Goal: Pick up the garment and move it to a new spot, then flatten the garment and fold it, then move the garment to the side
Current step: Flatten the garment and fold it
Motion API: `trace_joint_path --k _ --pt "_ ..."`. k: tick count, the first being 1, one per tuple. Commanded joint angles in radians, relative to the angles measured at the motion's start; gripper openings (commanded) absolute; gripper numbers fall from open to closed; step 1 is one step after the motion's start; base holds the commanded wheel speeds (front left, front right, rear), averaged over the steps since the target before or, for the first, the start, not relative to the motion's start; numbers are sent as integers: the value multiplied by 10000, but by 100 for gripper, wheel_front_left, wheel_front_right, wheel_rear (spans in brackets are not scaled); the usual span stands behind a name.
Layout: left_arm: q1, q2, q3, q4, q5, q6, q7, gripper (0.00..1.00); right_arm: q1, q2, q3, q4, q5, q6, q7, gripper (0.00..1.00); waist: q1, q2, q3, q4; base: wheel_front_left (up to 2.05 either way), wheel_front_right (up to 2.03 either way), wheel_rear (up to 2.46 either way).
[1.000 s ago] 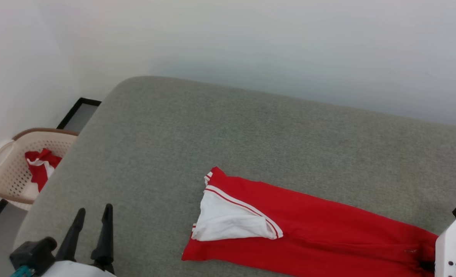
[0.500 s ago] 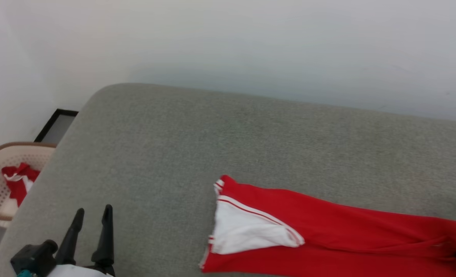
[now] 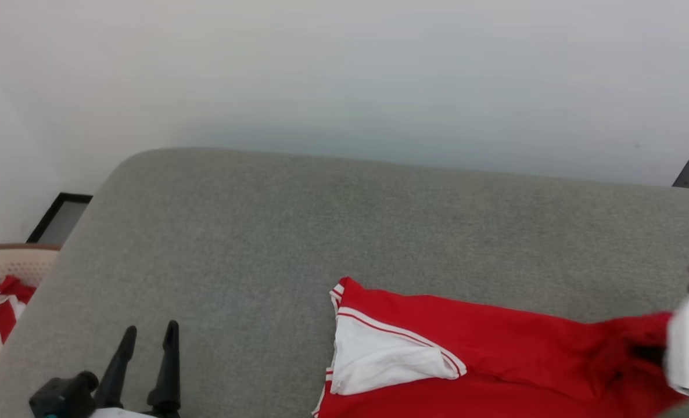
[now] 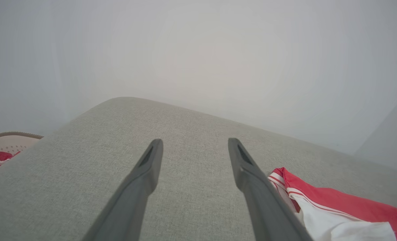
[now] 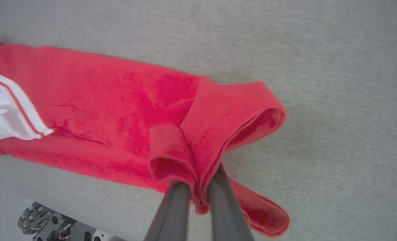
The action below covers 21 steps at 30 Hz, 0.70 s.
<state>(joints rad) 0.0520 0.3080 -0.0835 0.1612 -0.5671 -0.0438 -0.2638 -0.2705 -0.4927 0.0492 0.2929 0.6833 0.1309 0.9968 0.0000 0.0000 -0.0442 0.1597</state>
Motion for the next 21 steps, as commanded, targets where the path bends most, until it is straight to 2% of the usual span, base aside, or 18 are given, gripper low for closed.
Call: trace_joint_path --k 1,6,10,15,21 --pt "109 -69 5 9 61 38 -2 100 174 195 116 -355 73 -4 69 0 0 0 -95 -53 0 0 0" --pt "-53 -181 -132 55 94 -50 -1 100 125 896 578 -1284 53 -4 216 0 0 0 -160 111 0 0 0" --pt "-398 -328 -421 177 139 -138 44 100 -118 1500 1048 -1436 -146 -4 19 0 0 0 -156 508 0 0 0" --pt "-838 -483 -836 408 204 -277 156 100 -594 2158 1592 -690 -430 -4 -702 0 0 0 -78 1110 0 0 0" --pt "-1297 -691 -1172 801 177 -436 180 100 -1372 2825 2308 783 -641 -3 -1596 0 0 0 -21 1701 0 0 0"
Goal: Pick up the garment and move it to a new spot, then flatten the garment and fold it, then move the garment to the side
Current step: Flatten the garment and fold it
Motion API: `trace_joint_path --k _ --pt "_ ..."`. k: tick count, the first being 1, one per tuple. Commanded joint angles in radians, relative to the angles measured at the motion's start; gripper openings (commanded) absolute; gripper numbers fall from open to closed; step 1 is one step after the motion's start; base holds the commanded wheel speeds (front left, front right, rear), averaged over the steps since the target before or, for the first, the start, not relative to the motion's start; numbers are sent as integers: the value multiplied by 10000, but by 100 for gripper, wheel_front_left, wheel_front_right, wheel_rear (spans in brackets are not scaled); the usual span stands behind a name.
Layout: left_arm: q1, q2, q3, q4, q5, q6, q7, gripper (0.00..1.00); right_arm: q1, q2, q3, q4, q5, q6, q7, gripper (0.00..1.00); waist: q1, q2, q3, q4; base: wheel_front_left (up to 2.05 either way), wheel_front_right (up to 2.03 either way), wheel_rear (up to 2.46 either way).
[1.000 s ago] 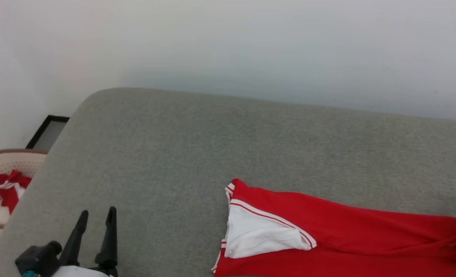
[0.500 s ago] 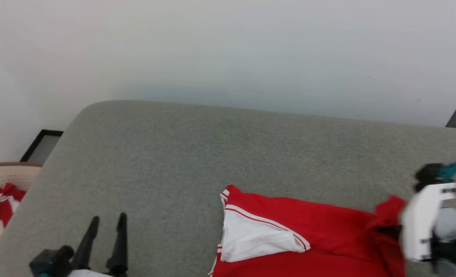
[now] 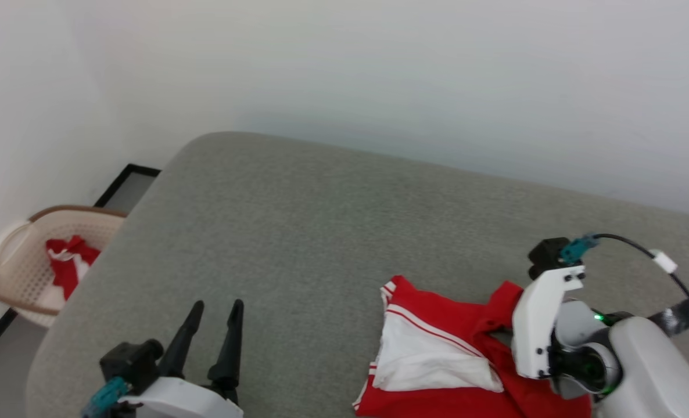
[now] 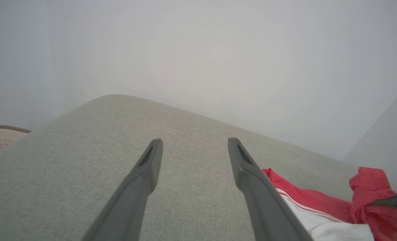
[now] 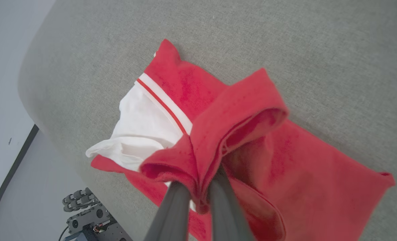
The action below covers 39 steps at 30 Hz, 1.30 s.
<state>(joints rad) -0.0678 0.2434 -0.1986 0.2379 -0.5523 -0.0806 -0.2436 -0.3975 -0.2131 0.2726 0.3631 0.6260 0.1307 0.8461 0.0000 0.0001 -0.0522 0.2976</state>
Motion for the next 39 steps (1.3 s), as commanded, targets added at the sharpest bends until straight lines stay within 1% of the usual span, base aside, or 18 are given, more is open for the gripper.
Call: trace_joint_path --k 1,3,4,5,6,7,8,12,16,20,29,34,36,39 --pt "-167 -64 -64 108 19 -84 -24 100 -235 123 198 361 -111 -2 -221 0 0 -1 67 389 0 0 0" --pt "-268 -80 -126 256 10 -108 -40 100 -499 367 313 854 -101 -1 -548 0 0 -1 76 481 0 0 0" --pt "-317 -89 -144 316 0 -128 -49 100 -640 457 357 1105 -95 -1 -706 7 0 -1 78 508 0 0 0" --pt "-359 -113 -152 380 -34 -147 -60 100 -769 539 466 1301 -84 -1 -811 20 0 -1 78 529 0 0 0" --pt "-380 -126 -150 445 -72 -158 -54 100 -881 605 557 1469 -50 -1 -910 37 0 -1 74 538 0 0 0" --pt "-395 -117 -130 497 -108 -167 -67 100 -1018 662 686 1568 -8 -1 -1020 92 0 -1 72 528 0 0 0" --pt "-399 -103 -105 533 -125 -184 -79 100 -1127 713 830 1635 84 -1 -1100 100 0 -1 68 495 0 0 0" --pt "-313 -17 33 644 -200 -197 -121 100 -1460 674 1354 1647 518 -1 -1370 100 0 -1 23 285 0 0 0" --pt "-174 30 204 703 -247 -183 -154 100 -1639 343 1826 1299 964 -1 -1605 100 0 -1 -66 -100 0 0 0" --pt "-31 105 337 691 -242 -183 -174 100 -1629 -166 2131 779 1296 -1 -1991 100 0 -1 -186 -594 0 0 0" --pt "337 269 547 545 -169 -131 -204 100 -939 -1450 2112 -208 1636 -1 -3228 100 0 -1 -477 -1722 0 0 0" --pt "563 445 682 503 -12 -51 -205 100 -325 -2095 1859 -719 1672 -1 -4256 100 0 -1 -652 -2324 0 0 0" --pt "693 491 731 511 62 27 -209 100 -105 -2329 1756 -934 1516 -1 -4777 100 0 -1 -728 -2547 0 0 0" --pt "834 574 860 480 154 102 -213 100 313 -2552 1540 -1128 1449 -1 -5492 100 0 -1 -823 -2839 0 0 0"
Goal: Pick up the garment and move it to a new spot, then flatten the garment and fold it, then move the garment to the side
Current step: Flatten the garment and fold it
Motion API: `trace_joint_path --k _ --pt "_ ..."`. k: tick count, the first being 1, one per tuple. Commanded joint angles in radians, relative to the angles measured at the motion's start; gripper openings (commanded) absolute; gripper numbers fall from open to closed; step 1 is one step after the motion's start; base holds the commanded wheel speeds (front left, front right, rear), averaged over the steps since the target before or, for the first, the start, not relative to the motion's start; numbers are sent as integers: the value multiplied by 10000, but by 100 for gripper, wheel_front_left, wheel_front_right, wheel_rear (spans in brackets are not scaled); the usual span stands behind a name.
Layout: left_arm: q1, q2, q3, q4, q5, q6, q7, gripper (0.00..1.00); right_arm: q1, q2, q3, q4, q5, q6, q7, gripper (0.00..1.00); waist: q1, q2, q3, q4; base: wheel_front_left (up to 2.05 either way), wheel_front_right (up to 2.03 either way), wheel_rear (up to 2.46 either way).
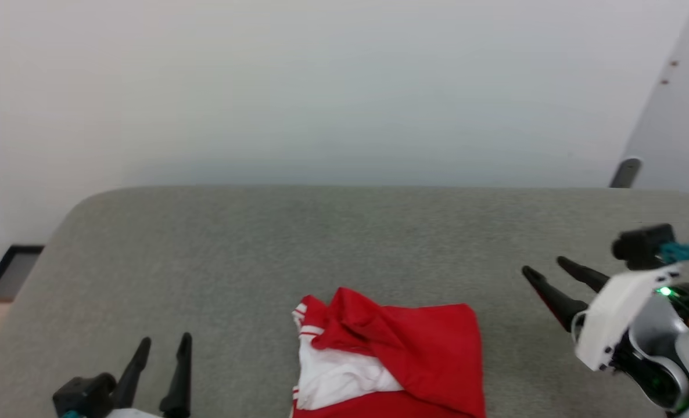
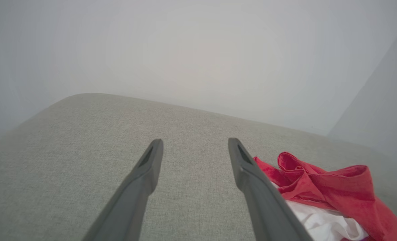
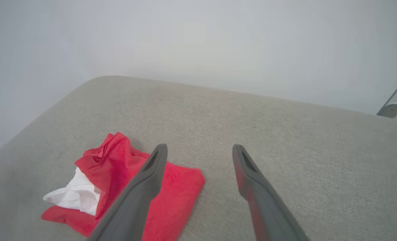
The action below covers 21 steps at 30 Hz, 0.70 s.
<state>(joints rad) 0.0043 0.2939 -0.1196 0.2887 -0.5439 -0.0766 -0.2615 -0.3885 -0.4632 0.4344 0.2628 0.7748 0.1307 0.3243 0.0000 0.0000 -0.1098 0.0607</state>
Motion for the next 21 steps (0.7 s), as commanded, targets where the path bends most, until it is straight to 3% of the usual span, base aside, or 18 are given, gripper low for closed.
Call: trace_joint_path --k 1,11,21 --pt "173 83 107 -33 93 64 -36 100 384 -112 -225 -119 -47 -1 -486 100 0 0 -276 -558 0 0 0" --pt "690 211 751 -233 391 -66 -27 100 1837 -567 -1098 -395 -543 -1 -2282 100 0 0 -431 -1071 0 0 0" --pt "1016 204 1143 -213 673 -240 -28 100 2889 -448 -1899 -571 -888 -1 -2849 100 0 0 -544 -1267 0 0 0"
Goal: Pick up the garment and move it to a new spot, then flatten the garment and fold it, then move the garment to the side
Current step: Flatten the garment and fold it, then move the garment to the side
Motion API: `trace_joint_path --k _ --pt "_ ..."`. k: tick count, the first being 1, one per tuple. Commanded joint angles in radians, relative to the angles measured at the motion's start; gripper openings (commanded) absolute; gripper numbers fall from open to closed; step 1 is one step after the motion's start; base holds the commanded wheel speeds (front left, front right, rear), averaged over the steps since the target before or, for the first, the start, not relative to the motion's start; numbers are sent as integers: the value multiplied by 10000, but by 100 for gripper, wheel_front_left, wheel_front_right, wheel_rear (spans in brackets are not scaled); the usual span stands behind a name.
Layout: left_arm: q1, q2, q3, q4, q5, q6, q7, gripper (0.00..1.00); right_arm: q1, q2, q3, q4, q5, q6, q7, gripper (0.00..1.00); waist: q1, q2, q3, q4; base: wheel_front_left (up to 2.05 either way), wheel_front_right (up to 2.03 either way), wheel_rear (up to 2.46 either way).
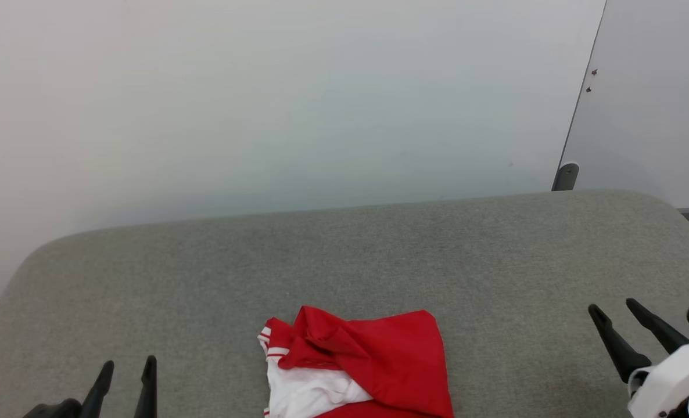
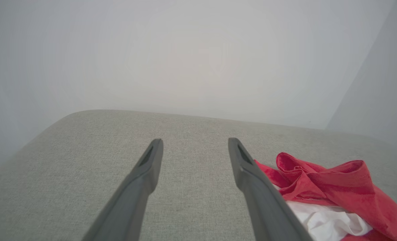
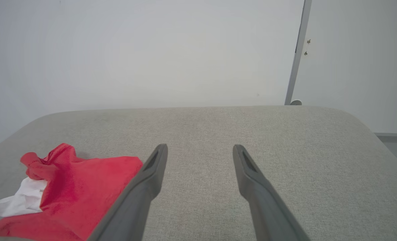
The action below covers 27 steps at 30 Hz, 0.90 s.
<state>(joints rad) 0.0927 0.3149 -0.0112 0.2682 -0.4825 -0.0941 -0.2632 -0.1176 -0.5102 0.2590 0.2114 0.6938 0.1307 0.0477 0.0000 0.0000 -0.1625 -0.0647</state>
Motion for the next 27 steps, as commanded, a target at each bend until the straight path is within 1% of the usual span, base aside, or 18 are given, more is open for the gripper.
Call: trace_joint_path --k 1,8,16,22,27 --pt "132 -7 60 -8 59 -65 -11 100 180 21 -144 -57 -79 -1 -82 100 0 0 -17 -13 0 0 0" --pt "103 -80 193 -1 191 -141 -11 100 617 181 -527 -248 -300 -1 52 100 0 0 -12 -2 0 0 0" --pt "54 -77 119 21 342 -185 -12 100 867 418 -833 -453 -516 -1 359 100 0 0 36 72 0 0 0" --pt "-145 -29 12 -99 345 -119 51 100 936 615 -971 -507 -477 -1 705 100 0 0 157 488 0 0 0" --pt "-320 33 -116 -321 460 4 247 100 682 756 -650 -480 -397 -1 1163 100 0 0 358 1028 0 0 0"
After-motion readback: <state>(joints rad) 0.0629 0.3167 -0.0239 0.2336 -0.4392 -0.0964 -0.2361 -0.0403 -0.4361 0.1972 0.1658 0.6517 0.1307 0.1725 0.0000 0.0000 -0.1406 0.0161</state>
